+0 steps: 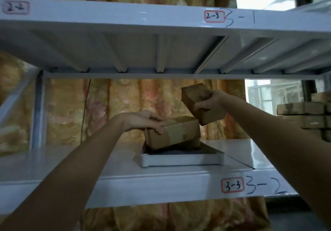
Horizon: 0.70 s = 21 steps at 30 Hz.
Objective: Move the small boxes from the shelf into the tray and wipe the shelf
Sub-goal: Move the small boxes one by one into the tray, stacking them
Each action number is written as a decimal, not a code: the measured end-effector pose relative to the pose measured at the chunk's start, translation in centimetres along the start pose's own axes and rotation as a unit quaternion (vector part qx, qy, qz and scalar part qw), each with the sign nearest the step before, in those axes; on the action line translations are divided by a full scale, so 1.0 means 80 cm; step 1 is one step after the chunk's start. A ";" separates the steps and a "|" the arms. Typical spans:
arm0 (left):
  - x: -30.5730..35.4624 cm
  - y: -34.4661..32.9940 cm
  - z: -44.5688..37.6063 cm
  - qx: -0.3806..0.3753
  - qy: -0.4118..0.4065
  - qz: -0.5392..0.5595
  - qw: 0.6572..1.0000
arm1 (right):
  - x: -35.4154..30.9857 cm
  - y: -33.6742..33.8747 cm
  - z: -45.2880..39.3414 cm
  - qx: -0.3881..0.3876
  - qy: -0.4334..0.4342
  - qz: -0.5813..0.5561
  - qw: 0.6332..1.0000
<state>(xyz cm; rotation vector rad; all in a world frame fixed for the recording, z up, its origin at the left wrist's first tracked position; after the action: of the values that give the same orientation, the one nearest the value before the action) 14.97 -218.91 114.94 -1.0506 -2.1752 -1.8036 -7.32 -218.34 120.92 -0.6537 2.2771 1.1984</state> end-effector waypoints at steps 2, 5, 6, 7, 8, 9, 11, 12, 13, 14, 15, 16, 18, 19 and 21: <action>0.001 -0.005 -0.003 0.000 -0.014 0.005 1.000 | 0.002 -0.001 -0.004 0.008 0.006 0.012 1.000; 0.001 -0.016 -0.003 -0.027 -0.021 0.002 0.999 | 0.007 -0.007 0.002 0.016 -0.001 0.012 1.000; -0.001 -0.021 -0.003 -0.038 -0.019 -0.009 0.999 | 0.010 -0.010 0.003 0.019 -0.001 0.015 1.000; -0.002 -0.025 -0.003 -0.042 -0.019 -0.019 0.999 | 0.013 -0.014 0.005 0.018 -0.001 0.020 1.000; -0.005 -0.029 -0.004 -0.045 -0.019 -0.030 0.998 | 0.014 -0.017 0.004 0.016 0.002 0.024 1.000; -0.007 -0.030 -0.005 -0.044 -0.017 -0.036 0.998 | 0.014 -0.020 0.006 0.014 0.006 0.024 1.000; -0.011 -0.031 -0.007 -0.038 -0.016 -0.030 0.999 | 0.013 -0.022 0.005 0.012 0.015 0.030 0.999; -0.012 -0.030 -0.007 -0.038 -0.017 -0.024 0.999 | 0.013 -0.022 0.004 0.014 0.019 0.034 0.999; -0.013 -0.030 -0.007 -0.039 -0.018 -0.020 0.999 | 0.011 -0.020 0.006 0.017 0.024 0.040 0.999; -0.013 -0.030 -0.007 -0.038 -0.018 -0.021 0.999 | 0.010 -0.019 0.006 0.022 0.030 0.044 0.998; -0.013 -0.029 -0.006 -0.035 -0.020 -0.018 0.999 | 0.008 -0.018 0.007 0.027 0.035 0.050 0.998; -0.012 -0.027 -0.006 -0.028 -0.020 -0.013 0.999 | 0.007 -0.017 0.008 0.032 0.040 0.060 0.997; -0.008 -0.025 -0.006 -0.014 -0.025 0.010 1.000 | 0.004 -0.017 0.011 0.040 0.045 0.081 0.995; -0.006 -0.025 -0.006 -0.009 -0.030 0.022 0.999 | 0.003 -0.018 0.013 0.040 0.047 0.089 0.994; -0.004 -0.028 -0.006 -0.009 -0.036 0.036 0.999 | 0.000 -0.020 0.015 0.040 0.051 0.101 0.993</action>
<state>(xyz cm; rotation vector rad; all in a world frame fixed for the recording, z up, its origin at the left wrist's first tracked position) 13.79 -219.62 113.11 -1.1997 -2.1353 -1.7854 -6.08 -218.14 119.33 -0.4730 2.5116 1.1803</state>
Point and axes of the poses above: each hand's wrist, its own z-axis away from the middle knuckle, its own y-axis out of the back of the hand, x = y × z, the point moved 9 cm from there along -z, towards the middle knuckle, and after that the axes turned 6 degrees about x, right-handed, at the moved point
